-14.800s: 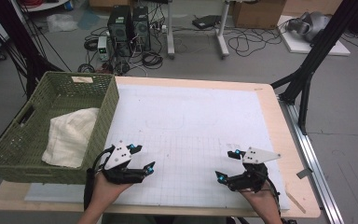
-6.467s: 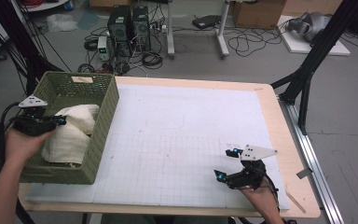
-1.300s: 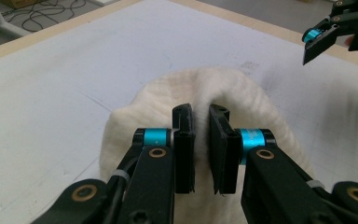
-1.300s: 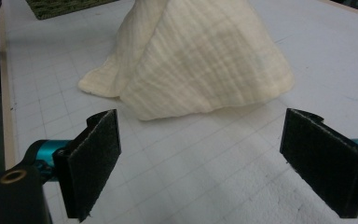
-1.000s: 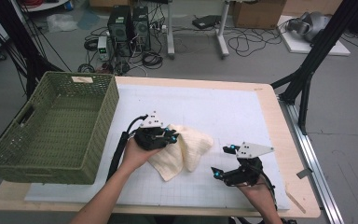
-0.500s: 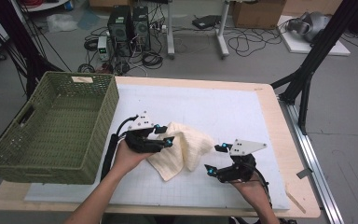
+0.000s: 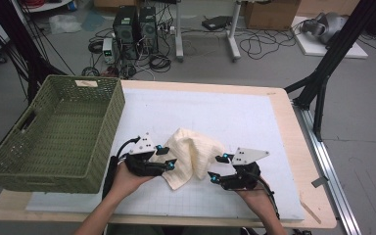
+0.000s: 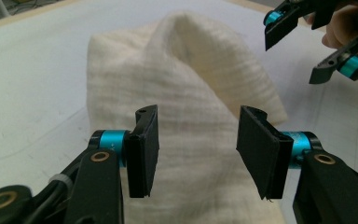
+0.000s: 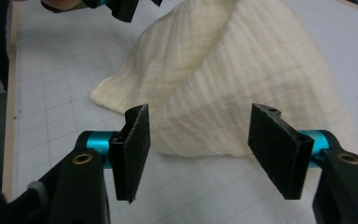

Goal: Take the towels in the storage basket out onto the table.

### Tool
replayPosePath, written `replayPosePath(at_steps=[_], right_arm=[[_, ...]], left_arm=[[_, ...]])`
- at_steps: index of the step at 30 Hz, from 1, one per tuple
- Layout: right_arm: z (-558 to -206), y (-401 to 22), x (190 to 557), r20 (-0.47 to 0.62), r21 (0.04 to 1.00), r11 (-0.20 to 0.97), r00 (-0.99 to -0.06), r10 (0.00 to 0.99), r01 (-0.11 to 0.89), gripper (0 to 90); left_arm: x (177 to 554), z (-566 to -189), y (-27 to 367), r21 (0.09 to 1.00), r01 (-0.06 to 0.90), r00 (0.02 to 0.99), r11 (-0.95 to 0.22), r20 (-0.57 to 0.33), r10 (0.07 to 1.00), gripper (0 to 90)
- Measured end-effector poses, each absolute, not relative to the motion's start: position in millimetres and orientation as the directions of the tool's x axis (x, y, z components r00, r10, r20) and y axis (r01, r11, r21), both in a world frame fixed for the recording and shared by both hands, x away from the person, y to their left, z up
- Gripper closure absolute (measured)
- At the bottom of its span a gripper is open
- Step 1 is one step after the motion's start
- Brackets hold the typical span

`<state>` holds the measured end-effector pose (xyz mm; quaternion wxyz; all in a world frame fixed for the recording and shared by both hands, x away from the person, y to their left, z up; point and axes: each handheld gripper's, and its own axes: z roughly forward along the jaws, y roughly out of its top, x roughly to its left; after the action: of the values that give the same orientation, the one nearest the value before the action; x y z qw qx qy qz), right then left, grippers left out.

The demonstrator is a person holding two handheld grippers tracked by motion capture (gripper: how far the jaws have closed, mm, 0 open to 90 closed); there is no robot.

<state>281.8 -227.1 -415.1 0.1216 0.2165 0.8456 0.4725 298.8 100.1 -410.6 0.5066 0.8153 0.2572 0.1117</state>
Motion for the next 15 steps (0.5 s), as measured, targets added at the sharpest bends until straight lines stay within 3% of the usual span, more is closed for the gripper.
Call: replayPosePath(at_steps=[9, 15], right_arm=[[-427, -205, 288, -0.022, 0.815, 0.517, -0.879, 0.476, 0.260, 45.4], [-436, -195, 292, -0.041, 0.776, 0.570, -0.881, 0.470, 0.268, 54.7]], left_arm=[[294, -436, 93, 0.830, 0.342, 0.861, -0.440, -0.090, 0.500, 56.3], [295, -447, 80, 0.784, 0.339, 0.874, -0.520, -0.058, 0.483, 68.7]])
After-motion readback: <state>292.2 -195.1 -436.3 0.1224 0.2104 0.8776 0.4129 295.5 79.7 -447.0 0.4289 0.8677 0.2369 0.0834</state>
